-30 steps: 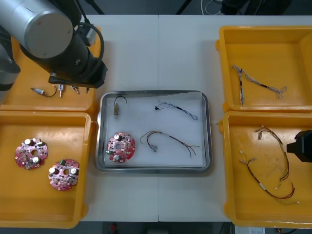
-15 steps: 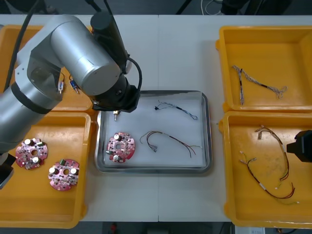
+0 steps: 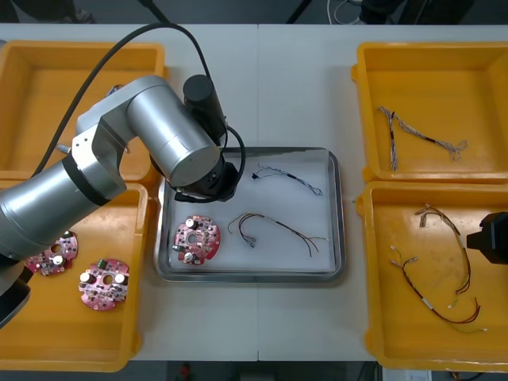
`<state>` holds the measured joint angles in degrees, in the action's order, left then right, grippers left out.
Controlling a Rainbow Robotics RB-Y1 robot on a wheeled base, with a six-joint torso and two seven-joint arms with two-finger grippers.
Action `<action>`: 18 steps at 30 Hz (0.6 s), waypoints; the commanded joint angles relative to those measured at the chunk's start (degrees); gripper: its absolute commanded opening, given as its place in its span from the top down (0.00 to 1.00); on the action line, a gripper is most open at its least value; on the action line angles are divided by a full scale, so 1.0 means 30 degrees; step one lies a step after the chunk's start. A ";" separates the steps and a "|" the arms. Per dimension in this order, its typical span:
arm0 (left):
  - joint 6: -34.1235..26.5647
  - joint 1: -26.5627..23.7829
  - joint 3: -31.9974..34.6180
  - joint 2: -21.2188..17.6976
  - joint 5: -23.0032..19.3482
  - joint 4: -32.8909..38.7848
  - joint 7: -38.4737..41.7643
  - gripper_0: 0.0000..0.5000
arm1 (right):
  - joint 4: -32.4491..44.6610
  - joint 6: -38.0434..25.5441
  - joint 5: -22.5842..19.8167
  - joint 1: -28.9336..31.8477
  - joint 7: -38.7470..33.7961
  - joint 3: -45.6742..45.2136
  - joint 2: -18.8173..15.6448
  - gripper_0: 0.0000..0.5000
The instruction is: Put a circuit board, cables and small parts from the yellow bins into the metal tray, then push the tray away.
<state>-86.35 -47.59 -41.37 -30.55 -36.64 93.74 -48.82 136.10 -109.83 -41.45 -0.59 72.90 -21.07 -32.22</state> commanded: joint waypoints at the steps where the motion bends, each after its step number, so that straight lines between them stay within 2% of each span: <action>1: 0.0425 -0.0425 -0.0624 0.0515 0.0319 0.0014 0.0950 1.00 | 0.0601 -0.0056 -0.0129 0.0078 -0.0627 -0.0331 -0.0189 0.00; 4: 0.0395 -0.0425 -0.0624 0.0574 0.0319 0.0014 0.0950 0.99 | 0.0630 -0.0056 -0.0158 0.0078 -0.0656 -0.0272 -0.0189 0.00; 5: 0.0395 -0.0425 -0.0624 0.0574 0.0319 0.0014 0.0950 0.94 | 0.0659 -0.0056 -0.0187 0.0078 -0.0656 -0.0272 -0.0189 0.00; 6: 0.0395 -0.0425 -0.0624 0.0574 0.0319 0.0014 0.0950 0.65 | 0.0689 -0.0056 -0.0187 0.0078 -0.0656 -0.0243 -0.0189 0.00; 7: 0.0395 -0.0425 -0.0624 0.0574 0.0319 0.0014 0.0950 0.30 | 0.0689 -0.0056 -0.0187 0.0078 -0.0686 -0.0243 -0.0189 0.00; 8: 0.0395 -0.0425 -0.0624 0.0574 0.0319 0.0014 0.0950 0.30 | 0.0689 -0.0056 -0.0187 0.0078 -0.0686 -0.0243 -0.0189 0.00; 9: 0.0395 -0.0425 -0.0624 0.0574 0.0319 0.0044 0.0980 0.02 | 0.0689 -0.0056 -0.0187 0.0078 -0.0686 -0.0243 -0.0189 0.00; 18: -0.0015 -0.0425 -0.0390 0.0574 0.0319 0.0512 0.1097 0.00 | 0.0806 -0.0056 -0.0217 0.0107 -0.0686 -0.0243 -0.0189 0.00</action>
<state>-85.75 -47.59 -42.71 -30.07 -36.23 93.26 -48.82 136.30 -109.83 -41.53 -0.59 72.90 -21.07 -32.22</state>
